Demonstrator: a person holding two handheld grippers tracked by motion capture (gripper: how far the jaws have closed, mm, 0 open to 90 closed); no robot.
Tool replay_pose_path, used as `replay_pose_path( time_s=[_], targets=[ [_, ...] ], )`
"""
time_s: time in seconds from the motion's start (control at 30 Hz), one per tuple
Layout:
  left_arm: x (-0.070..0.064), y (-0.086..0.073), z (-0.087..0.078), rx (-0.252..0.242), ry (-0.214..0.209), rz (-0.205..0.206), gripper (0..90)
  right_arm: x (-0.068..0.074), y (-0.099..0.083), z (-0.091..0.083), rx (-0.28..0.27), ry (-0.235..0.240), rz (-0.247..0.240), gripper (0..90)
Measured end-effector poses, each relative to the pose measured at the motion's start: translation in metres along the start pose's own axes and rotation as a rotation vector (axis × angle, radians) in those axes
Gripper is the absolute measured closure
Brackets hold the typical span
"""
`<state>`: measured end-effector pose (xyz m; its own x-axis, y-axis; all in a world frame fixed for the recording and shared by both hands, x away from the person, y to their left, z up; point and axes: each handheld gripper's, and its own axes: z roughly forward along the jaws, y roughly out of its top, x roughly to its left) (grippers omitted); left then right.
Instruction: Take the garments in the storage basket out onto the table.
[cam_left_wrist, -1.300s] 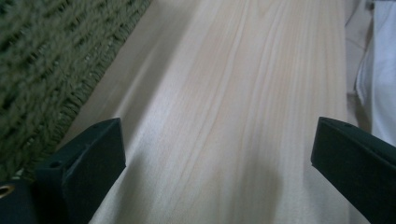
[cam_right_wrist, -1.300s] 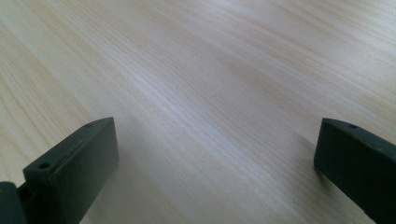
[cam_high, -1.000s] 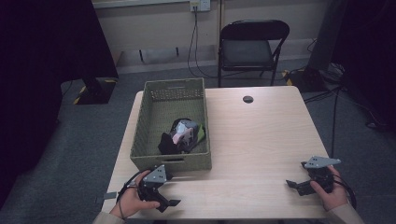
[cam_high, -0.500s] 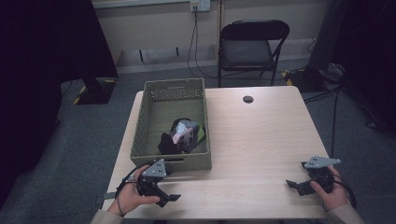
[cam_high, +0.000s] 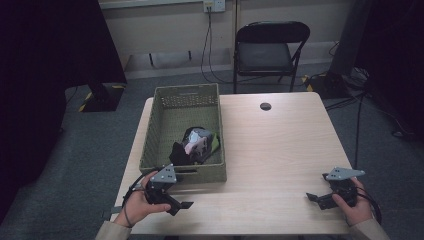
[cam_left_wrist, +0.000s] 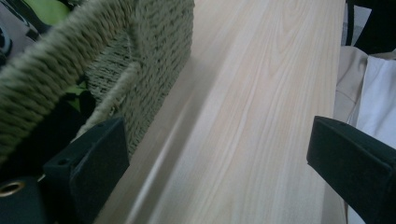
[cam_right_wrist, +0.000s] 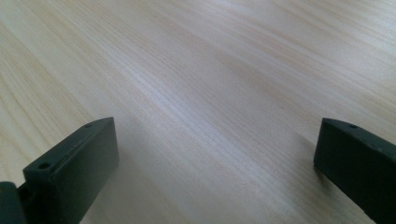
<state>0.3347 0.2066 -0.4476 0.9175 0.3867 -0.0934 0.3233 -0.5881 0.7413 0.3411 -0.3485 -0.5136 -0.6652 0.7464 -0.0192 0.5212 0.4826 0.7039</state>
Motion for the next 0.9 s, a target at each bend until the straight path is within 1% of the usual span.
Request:
replay_pose_path(
  time_s=[0.23, 0.33, 0.43, 0.67, 0.8, 0.87, 0.9],
  targets=[
    [0.002, 0.014, -0.007, -0.018, 0.012, -0.007, 5.4, 0.000, 0.000, 0.000, 0.000, 0.000, 0.000, 0.0],
    [0.003, 0.017, -0.008, 0.001, 0.003, -0.025, 5.9, 0.000, 0.000, 0.000, 0.000, 0.000, 0.000, 0.0],
    [0.004, 0.019, -0.009, 0.010, -0.004, -0.028, 6.1, 0.000, 0.000, 0.000, 0.000, 0.000, 0.001, 0.0],
    [0.001, 0.026, -0.019, -0.014, -0.010, -0.011, 5.7, 0.000, 0.000, 0.000, 0.000, 0.000, 0.000, 0.0],
    [0.000, 0.037, -0.029, -0.015, -0.017, 0.007, 5.3, 0.000, 0.000, 0.000, 0.000, 0.000, 0.000, 0.0],
    [0.000, 0.043, -0.034, -0.017, -0.018, 0.009, 5.2, 0.000, 0.000, 0.000, 0.000, 0.000, 0.001, 0.0],
    [0.000, 0.043, -0.034, -0.017, -0.018, 0.009, 5.2, 0.000, 0.000, 0.000, 0.000, 0.000, 0.001, 0.0]
  ],
)
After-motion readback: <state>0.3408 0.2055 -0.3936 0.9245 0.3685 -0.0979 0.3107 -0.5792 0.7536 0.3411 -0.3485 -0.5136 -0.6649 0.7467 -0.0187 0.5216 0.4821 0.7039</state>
